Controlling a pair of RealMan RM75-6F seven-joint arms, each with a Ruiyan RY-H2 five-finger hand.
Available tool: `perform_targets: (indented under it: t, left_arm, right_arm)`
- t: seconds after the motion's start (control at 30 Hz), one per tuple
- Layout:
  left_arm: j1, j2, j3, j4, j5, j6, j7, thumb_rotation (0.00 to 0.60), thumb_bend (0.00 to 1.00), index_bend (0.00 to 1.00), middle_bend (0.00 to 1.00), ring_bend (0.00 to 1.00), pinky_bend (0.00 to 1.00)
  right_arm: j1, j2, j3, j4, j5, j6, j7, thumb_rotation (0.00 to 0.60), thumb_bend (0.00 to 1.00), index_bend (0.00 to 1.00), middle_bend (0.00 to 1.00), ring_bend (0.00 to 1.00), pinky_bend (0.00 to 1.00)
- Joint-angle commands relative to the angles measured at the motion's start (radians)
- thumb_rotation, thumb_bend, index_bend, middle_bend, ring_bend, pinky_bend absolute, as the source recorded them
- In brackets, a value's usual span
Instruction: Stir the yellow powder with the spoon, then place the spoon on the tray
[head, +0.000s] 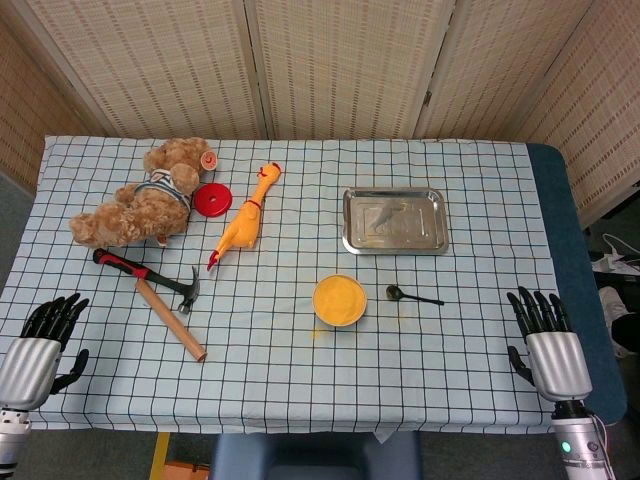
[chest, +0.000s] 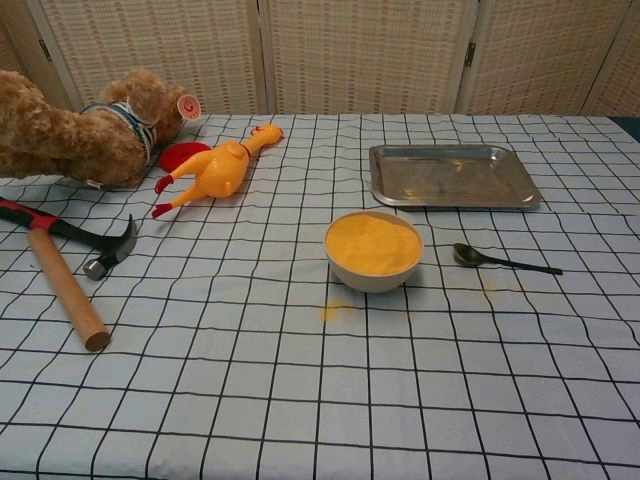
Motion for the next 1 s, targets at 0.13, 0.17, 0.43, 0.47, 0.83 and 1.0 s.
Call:
perform_targets:
  t: [0.13, 0.17, 0.43, 0.47, 0.83, 1.0]
  left_arm:
    - [0.003, 0.005, 0.001, -0.008, 0.010, 0.011, -0.007, 0.600, 0.46, 0.00, 0.00, 0.00, 0.09]
    - [0.004, 0.007, 0.001, -0.009, 0.011, 0.013, -0.009, 0.600, 0.46, 0.00, 0.00, 0.00, 0.09]
    - [0.009, 0.024, 0.002, -0.006, 0.002, 0.010, -0.051, 0.600, 0.46, 0.00, 0.00, 0.00, 0.09]
    - [0.010, 0.026, 0.001, -0.005, -0.001, 0.010, -0.056, 0.600, 0.46, 0.00, 0.00, 0.00, 0.09]
    - [0.024, 0.059, -0.003, 0.000, -0.010, 0.024, -0.136, 0.600, 0.46, 0.00, 0.00, 0.00, 0.09]
    - [0.028, 0.067, 0.000, 0.002, -0.010, 0.025, -0.156, 0.600, 0.46, 0.00, 0.00, 0.00, 0.09]
  right_arm:
    - [0.013, -0.018, 0.012, 0.012, 0.025, -0.041, 0.040, 0.600, 0.27, 0.09, 0.00, 0.00, 0.00]
    - [0.022, -0.021, 0.019, 0.008, 0.037, -0.060, 0.050, 0.600, 0.27, 0.11, 0.00, 0.00, 0.00]
    - [0.158, -0.102, 0.114, -0.005, 0.132, -0.217, -0.062, 0.600, 0.27, 0.28, 0.00, 0.00, 0.00]
    - [0.173, -0.117, 0.124, -0.003, 0.145, -0.229, -0.080, 0.600, 0.27, 0.33, 0.00, 0.00, 0.00]
    - [0.330, -0.345, 0.223, 0.173, 0.348, -0.359, -0.222, 0.600, 0.27, 0.49, 0.00, 0.00, 0.00]
    - [0.391, -0.429, 0.255, 0.275, 0.458, -0.417, -0.262, 0.600, 0.27, 0.51, 0.00, 0.00, 0.00]
